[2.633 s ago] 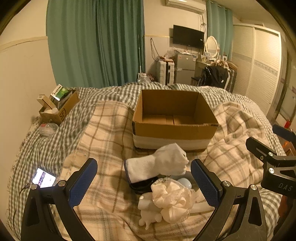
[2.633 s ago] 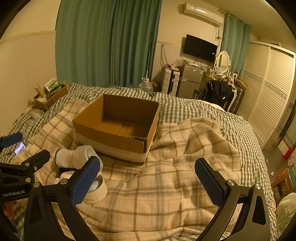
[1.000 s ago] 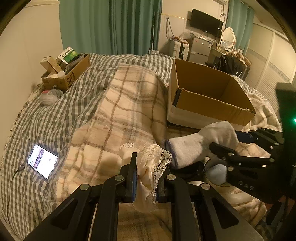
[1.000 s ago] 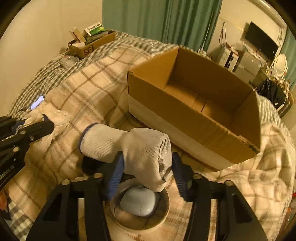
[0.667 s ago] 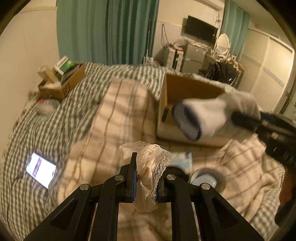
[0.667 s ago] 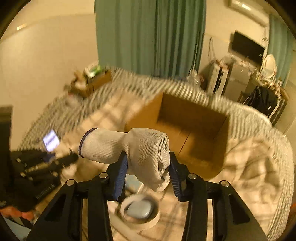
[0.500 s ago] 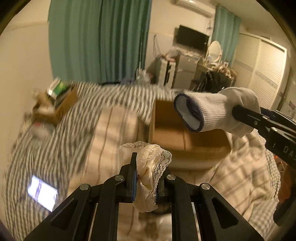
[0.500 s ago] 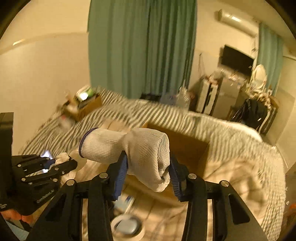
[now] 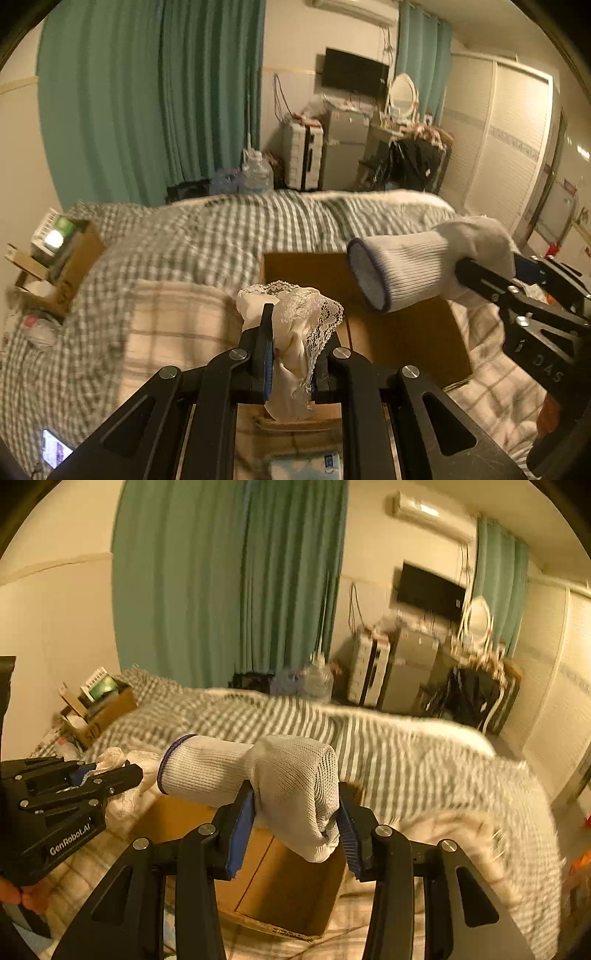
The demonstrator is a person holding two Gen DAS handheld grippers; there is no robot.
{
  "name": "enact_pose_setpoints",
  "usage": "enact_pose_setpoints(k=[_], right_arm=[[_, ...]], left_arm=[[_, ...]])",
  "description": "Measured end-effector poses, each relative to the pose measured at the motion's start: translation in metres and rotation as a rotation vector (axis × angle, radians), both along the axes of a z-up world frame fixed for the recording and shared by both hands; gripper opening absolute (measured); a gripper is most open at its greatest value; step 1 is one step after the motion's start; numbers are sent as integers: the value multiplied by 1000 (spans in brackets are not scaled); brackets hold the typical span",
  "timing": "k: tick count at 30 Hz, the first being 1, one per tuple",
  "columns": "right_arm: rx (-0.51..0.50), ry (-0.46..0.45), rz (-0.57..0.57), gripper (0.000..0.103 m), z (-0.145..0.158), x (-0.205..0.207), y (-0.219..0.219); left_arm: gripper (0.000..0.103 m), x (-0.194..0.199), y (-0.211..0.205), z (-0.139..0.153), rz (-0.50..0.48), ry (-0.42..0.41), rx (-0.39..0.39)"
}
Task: Organize objects
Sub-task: 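Carry the glove and lace cloth into the cardboard box and open both tools, then grasp the white tube with the right tool while the left tool grasps the white figurine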
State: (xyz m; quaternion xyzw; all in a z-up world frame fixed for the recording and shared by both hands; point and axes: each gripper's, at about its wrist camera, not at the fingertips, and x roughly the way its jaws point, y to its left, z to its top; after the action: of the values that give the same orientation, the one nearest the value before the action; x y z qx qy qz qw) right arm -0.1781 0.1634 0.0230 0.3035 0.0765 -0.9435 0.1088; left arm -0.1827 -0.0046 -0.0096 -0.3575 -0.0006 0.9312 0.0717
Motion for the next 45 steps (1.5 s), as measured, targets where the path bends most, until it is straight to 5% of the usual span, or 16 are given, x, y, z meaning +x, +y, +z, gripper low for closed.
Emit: enact_pose_setpoints(k=[6,13,16,18,22,24,33,37,45], right_arm=[[-12,-75,-5,41,-44,-20,8],[-139,-95,29,48,-43,-25,22],[-189,-64,21,66,-30,-16,28],[-186,-32,17,74,-17,-7,27],[-152,27,10,77,17,19,27],[-157,37,19,80,33,32,28],[-105,1,63,83,65,104,5],[-37,-49,128,83,41,145,-11],[19,-167,160,83,-31,171,-14]], left_arm=[[13,-17,11,-37,-38,-47,-22],[18,-14,12,-40,-71,-42,-3],[47,-2,12,-28,-73,-21,8],[80,9,9,-18,-55,9,-2],[84,37,-1,4,15,32,-40],[96,52,-10,12,39,32,-29],[103,140,-53,41,141,69,-58],[103,169,-68,30,183,58,-64],[103,196,-72,-40,223,-85,-16]])
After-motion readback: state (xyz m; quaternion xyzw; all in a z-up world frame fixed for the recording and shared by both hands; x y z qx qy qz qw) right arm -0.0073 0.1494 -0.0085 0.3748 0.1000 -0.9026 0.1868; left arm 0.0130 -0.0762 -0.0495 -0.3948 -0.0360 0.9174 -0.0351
